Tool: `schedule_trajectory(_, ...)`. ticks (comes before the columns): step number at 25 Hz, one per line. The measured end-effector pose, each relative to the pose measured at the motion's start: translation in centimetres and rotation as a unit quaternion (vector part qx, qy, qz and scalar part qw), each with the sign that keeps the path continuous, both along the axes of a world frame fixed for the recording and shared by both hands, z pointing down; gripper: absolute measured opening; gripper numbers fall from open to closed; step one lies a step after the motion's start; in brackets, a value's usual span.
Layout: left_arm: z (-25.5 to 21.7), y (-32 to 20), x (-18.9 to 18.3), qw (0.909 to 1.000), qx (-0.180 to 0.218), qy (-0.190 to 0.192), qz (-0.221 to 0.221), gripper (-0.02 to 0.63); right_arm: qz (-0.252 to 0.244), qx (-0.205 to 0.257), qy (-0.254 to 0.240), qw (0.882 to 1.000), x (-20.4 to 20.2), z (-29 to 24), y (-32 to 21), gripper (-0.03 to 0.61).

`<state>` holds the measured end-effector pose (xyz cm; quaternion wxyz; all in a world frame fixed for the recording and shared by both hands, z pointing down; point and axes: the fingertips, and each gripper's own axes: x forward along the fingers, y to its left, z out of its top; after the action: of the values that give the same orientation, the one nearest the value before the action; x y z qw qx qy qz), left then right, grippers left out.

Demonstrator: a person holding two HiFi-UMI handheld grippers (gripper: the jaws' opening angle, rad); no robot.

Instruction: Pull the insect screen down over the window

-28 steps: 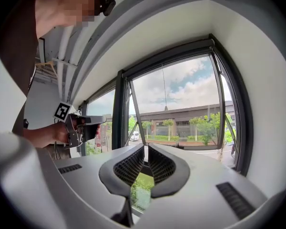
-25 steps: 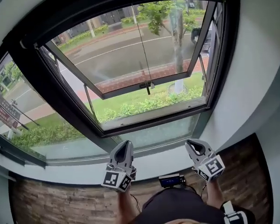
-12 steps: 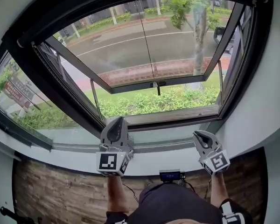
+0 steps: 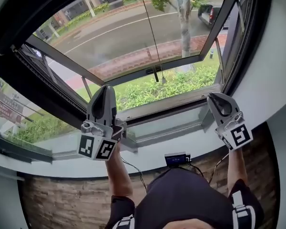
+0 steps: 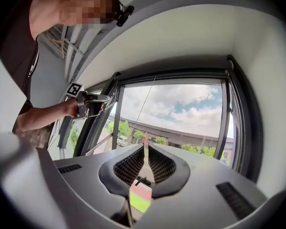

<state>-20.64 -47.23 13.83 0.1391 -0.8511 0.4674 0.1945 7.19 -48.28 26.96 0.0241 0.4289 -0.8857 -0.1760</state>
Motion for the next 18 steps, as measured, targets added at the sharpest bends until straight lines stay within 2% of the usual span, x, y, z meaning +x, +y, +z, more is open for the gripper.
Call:
schedule_trajectory(1, -0.6, 0.4, 0.6, 0.9986, 0.028, -0.045, -0.009, 0.006, 0.006, 0.012, 0.014, 1.0, 0.0, -0.7, -0.2, 0.012)
schedule_trajectory(3, -2.0, 1.0, 1.1, 0.9883, 0.073, -0.126, -0.046, 0.006, 0.017, 0.031, 0.045, 0.998, 0.2, -2.2, -0.6, 0.012)
schedule_trajectory(4, -2.8, 1.0, 1.1, 0.9799, 0.086, -0.165, -0.074, 0.006, 0.022, 0.04, 0.061, 0.997, 0.3, -3.3, -0.8, 0.012)
schedule_trajectory(6, -5.2, 0.8, 0.9, 0.9568, 0.11, -0.234, -0.133, 0.006, 0.029, 0.069, 0.096, 0.993, 0.3, -6.4, -1.2, 0.012)
schedule_trajectory(8, -8.4, 0.5, 0.7, 0.9292, 0.136, -0.287, -0.189, 0.007, 0.038, 0.115, 0.135, 0.983, 0.0, -10.4, -1.4, 0.012)
schedule_trajectory(11, -12.9, -0.7, 1.3, 0.885, 0.161, -0.35, -0.262, 0.008, 0.067, 0.185, 0.186, 0.963, -0.1, -17.0, -1.8, 0.03)
schedule_trajectory(12, -14.4, -1.2, 2.0, 0.8658, 0.176, -0.376, -0.28, 0.014, 0.073, 0.206, 0.2, 0.955, -0.2, -19.2, -2.2, 0.049)
schedule_trajectory(14, -16.9, -2.7, 3.4, 0.8218, 0.206, -0.43, -0.311, 0.111, 0.08, 0.242, 0.234, 0.938, -0.9, -23.2, -3.5, 0.072)
schedule_trajectory(15, -18.0, -3.5, 4.0, 0.8016, 0.218, -0.453, -0.324, 0.121, 0.082, 0.255, 0.255, 0.929, -1.4, -25.0, -4.3, 0.074)
schedule_trajectory(16, -18.8, -4.2, 4.4, 0.786, 0.223, -0.471, -0.332, 0.121, 0.084, 0.266, 0.277, 0.919, -2.0, -26.4, -5.0, 0.075)
schedule_trajectory(18, -19.5, -5.6, 5.2, 0.765, 0.213, -0.505, -0.338, 0.121, 0.088, 0.283, 0.325, 0.898, -3.2, -28.5, -5.9, 0.075)
